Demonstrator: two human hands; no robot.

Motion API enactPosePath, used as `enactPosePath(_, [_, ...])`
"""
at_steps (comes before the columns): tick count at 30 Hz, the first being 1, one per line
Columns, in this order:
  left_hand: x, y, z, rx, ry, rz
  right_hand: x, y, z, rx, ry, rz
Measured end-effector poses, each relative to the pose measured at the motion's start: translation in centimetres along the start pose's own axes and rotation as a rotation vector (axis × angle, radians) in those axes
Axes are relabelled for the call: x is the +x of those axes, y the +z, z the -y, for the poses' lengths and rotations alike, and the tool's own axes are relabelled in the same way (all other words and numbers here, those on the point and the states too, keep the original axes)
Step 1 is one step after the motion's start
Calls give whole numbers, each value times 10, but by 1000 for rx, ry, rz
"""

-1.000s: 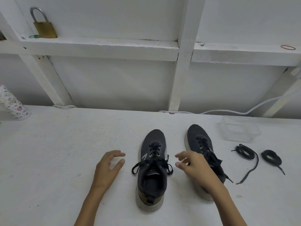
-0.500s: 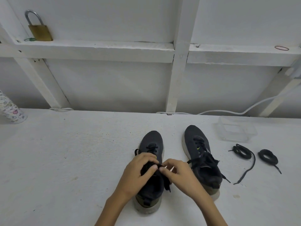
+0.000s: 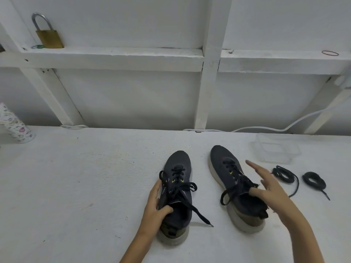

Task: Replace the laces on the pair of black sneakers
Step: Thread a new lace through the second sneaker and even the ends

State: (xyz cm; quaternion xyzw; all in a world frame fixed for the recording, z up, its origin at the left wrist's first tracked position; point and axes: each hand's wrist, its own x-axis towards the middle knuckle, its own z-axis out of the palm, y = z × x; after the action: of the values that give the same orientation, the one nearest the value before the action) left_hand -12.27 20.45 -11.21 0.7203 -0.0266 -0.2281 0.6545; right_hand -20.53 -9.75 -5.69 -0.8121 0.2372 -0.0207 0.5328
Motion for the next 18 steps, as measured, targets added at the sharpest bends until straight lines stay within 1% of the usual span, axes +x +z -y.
enactPosePath(1, [1,1,0,-20,-7,0,1,-2,-5,4,70,95])
enactPosePath(2, [2,3,1,-30,-14,-6,2,-1,-9,27,118,150])
enactPosePath(3, [2,4,2,-35,-18,-16,2,2,-12,60,136,159])
enactPosePath(7, [3,7,1,-51,-41,-54,6,21,-9,140,142,15])
enactPosePath(12, [15,15,-2,-22,-11,-26,7,58,-4,128,152,47])
enactPosePath(18, [31,22,-2,-16,21,-10,0,93,-4,236,134,63])
